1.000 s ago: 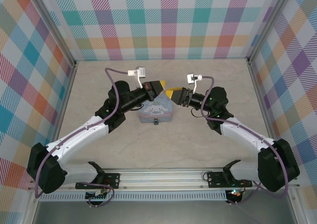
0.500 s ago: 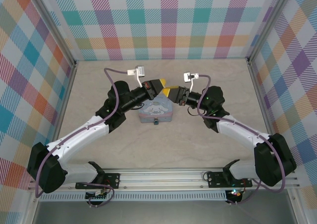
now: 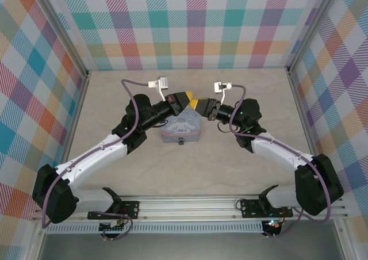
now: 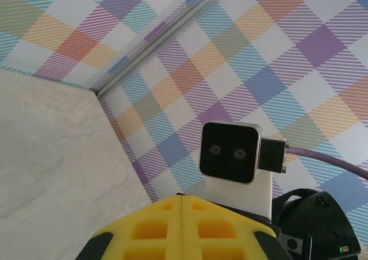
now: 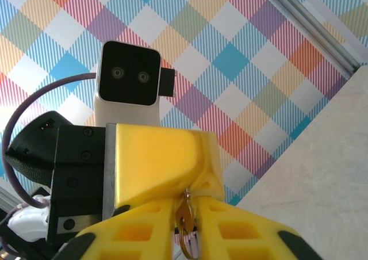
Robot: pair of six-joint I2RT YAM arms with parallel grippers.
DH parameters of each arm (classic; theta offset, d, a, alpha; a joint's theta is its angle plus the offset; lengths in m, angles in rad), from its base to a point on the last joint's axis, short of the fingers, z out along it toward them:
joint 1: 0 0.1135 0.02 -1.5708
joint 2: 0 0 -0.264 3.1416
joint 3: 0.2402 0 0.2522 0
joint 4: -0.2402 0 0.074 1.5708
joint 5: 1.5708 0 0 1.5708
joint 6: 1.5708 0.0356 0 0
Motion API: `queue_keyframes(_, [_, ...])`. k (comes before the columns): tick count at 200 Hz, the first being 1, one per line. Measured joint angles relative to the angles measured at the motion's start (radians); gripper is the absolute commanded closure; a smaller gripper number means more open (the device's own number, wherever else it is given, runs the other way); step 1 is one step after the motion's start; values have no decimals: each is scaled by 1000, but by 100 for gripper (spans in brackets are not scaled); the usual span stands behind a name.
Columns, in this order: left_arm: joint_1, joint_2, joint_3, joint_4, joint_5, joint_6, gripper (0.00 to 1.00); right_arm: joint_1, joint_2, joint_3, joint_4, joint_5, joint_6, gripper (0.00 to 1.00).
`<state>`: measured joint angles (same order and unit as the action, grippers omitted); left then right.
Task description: Unlock a padlock with a key
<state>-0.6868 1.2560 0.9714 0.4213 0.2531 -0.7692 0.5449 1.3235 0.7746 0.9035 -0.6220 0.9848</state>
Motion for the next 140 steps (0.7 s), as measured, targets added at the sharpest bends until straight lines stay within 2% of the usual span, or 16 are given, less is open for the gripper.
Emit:
queue_keyframes(53, [0, 1, -2, 0, -12, 0, 100, 0, 1, 0, -11, 4, 2, 95])
queue_keyframes(65, [0, 1, -2, -5, -14, 4, 84, 0, -5, 0, -29, 6, -6, 96])
queue_keyframes(73, [0, 0, -2, -9, -14, 13, 78, 0, -13, 0, -50, 8, -17, 96])
queue_keyframes(97, [2, -8, 1, -48, -14, 31, 69, 0, -62, 1, -172, 0, -90, 95])
queue_keyframes(140, [50, -65, 16, -126, 67, 98, 53, -9, -191, 64, -542, -51, -367, 94])
